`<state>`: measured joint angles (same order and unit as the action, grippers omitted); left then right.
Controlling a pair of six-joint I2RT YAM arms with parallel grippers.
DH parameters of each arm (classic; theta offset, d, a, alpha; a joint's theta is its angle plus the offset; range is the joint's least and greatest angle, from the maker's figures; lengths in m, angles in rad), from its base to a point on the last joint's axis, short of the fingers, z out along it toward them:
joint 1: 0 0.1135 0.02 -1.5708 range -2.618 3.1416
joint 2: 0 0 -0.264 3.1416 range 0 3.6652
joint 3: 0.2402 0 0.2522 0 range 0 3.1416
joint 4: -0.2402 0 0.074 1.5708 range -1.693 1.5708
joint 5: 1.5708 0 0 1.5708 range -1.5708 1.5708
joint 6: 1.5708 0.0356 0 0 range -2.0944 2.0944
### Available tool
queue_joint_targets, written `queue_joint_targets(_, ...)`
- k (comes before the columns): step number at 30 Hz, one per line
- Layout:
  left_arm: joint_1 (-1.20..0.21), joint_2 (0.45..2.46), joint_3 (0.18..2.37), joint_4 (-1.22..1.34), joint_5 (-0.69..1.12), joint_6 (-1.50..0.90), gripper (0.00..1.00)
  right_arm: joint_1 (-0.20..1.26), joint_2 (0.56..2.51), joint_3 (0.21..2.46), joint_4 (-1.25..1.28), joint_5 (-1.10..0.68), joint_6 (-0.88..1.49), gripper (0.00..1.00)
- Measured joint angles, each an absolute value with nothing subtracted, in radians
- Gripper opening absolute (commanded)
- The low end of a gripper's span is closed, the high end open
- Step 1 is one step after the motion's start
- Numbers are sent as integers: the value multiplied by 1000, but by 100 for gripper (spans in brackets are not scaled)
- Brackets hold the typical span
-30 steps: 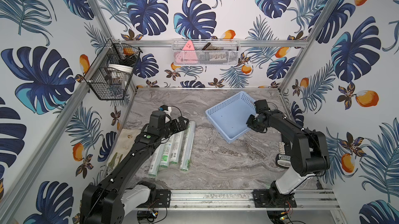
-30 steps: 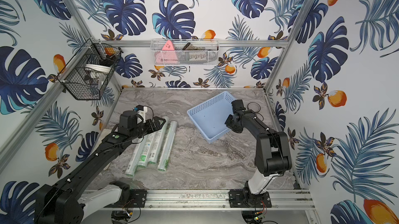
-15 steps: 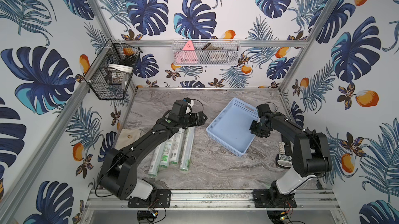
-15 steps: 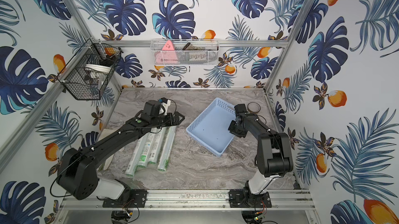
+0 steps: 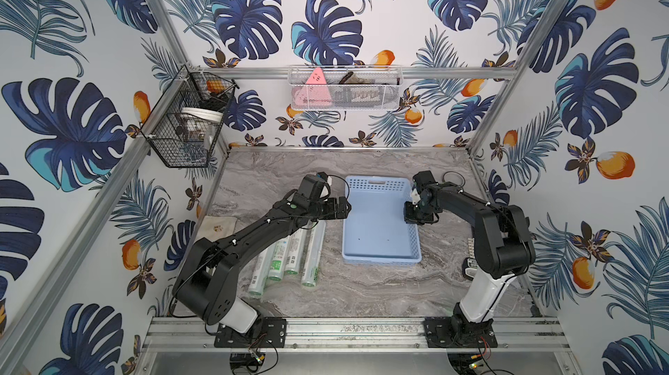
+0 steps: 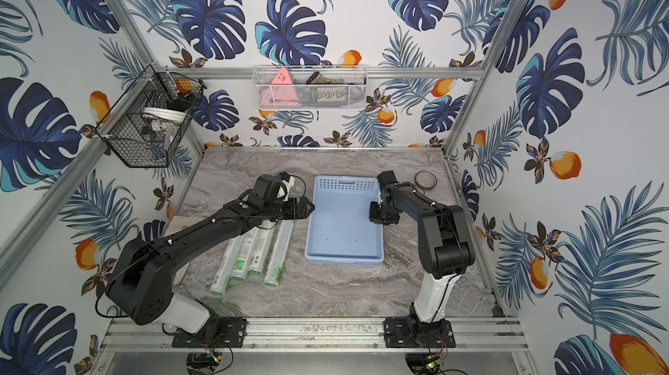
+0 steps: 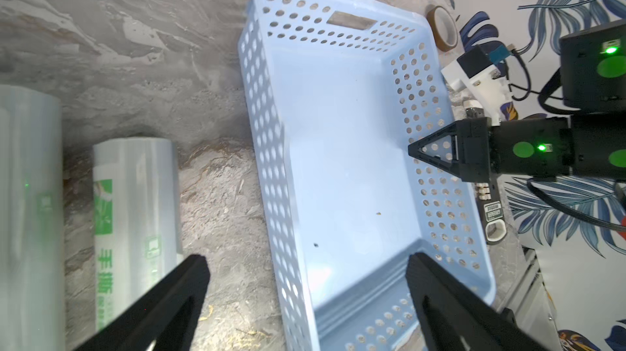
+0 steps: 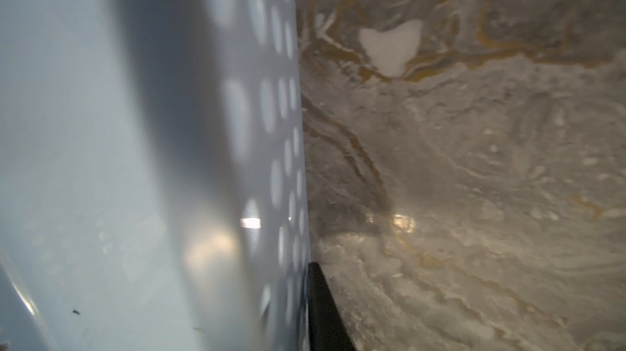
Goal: Put the plastic wrap into the basket
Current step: Adjust the basket at the center of the board.
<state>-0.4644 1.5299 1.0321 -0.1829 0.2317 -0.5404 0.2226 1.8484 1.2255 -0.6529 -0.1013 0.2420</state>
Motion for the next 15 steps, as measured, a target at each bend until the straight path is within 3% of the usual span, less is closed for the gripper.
queue_joint_targets(15,-480,1562,942,-110,342,-577,99,247,1850,1285,-685,-134,247,20)
